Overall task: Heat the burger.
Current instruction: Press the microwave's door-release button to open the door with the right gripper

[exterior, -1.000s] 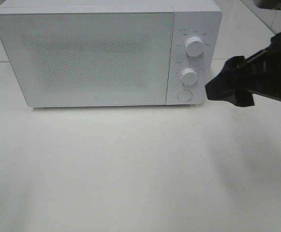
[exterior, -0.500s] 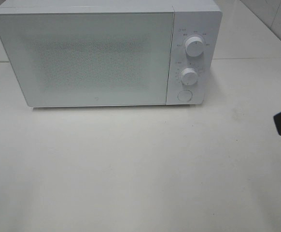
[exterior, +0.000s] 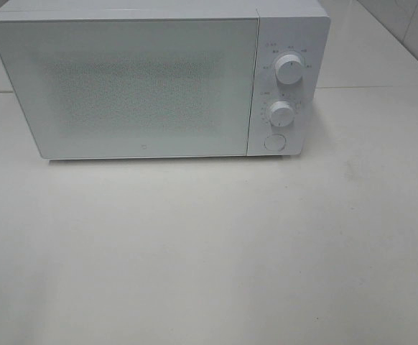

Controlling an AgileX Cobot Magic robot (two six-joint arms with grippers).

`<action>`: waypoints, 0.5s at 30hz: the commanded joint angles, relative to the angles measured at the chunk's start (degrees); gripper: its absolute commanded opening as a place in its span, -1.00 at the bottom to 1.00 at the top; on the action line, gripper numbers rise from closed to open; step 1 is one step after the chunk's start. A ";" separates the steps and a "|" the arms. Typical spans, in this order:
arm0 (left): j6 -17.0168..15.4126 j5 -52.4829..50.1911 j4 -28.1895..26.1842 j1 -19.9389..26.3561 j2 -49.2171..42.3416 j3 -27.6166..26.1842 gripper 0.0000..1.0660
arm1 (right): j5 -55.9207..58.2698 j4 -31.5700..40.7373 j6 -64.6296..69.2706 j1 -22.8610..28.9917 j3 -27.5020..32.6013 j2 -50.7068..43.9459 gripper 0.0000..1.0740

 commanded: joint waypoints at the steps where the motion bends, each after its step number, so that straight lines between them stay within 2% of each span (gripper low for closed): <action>1: -0.17 0.06 -0.06 0.17 -1.03 0.23 0.87 | 1.60 -1.89 -1.26 -5.16 0.11 -5.27 0.41; 2: -0.17 0.06 -0.06 0.17 -1.03 0.23 0.87 | 1.60 -1.89 -1.26 -5.16 0.11 -5.27 0.41; 4: -0.17 0.06 -0.06 0.17 -1.03 0.23 0.87 | 1.66 -2.06 -3.38 -8.59 0.11 -8.37 0.41; 10: -0.17 0.06 -0.06 0.17 -1.03 0.23 0.87 | 2.06 -2.12 -5.21 -14.67 0.11 -14.90 0.41; 15: -0.17 0.06 -0.06 0.17 -1.03 0.23 0.87 | 1.95 -2.18 -6.36 -17.42 0.57 -18.45 0.41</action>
